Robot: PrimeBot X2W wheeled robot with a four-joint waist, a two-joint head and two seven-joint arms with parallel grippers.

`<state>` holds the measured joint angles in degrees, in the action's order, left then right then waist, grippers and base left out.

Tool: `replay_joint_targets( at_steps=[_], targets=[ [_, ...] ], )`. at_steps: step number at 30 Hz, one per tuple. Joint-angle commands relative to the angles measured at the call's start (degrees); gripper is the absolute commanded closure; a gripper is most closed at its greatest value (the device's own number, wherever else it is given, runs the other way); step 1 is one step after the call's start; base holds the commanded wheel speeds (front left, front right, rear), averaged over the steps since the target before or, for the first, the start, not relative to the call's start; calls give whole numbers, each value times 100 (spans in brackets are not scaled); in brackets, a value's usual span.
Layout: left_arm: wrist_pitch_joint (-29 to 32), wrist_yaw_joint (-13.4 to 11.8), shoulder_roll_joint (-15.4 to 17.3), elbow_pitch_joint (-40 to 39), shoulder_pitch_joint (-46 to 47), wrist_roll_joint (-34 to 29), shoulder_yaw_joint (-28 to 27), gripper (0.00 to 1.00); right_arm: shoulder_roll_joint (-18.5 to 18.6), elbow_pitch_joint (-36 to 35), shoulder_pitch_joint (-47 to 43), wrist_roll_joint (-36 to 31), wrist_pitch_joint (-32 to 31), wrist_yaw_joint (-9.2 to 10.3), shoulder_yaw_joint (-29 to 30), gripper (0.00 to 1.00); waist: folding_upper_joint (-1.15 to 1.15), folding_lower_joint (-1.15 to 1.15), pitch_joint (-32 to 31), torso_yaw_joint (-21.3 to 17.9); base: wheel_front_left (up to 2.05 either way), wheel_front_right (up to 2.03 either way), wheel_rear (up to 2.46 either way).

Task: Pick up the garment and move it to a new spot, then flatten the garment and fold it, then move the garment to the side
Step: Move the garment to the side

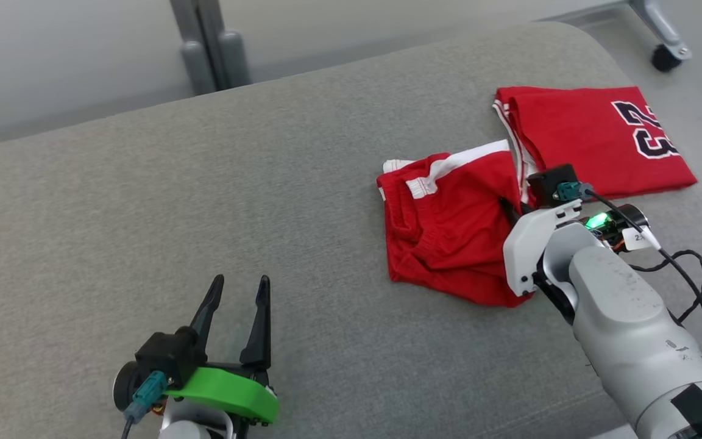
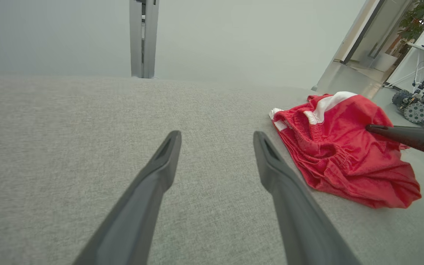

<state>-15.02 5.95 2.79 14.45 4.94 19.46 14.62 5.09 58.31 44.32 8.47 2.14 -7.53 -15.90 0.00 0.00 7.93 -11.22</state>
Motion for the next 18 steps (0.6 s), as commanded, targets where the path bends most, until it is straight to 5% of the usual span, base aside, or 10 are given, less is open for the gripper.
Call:
replay_joint_targets(
  at_steps=[1,18],
  targets=[
    [-17,21,24,17,133,-81,0,0,24,-48,74,-43,41,10,50,100,0,0,400,-631,0,0,0],
    [-16,121,25,127,393,-221,62,0,119,-530,417,-289,-145,10,357,100,0,0,688,-471,0,0,0]
  ],
)
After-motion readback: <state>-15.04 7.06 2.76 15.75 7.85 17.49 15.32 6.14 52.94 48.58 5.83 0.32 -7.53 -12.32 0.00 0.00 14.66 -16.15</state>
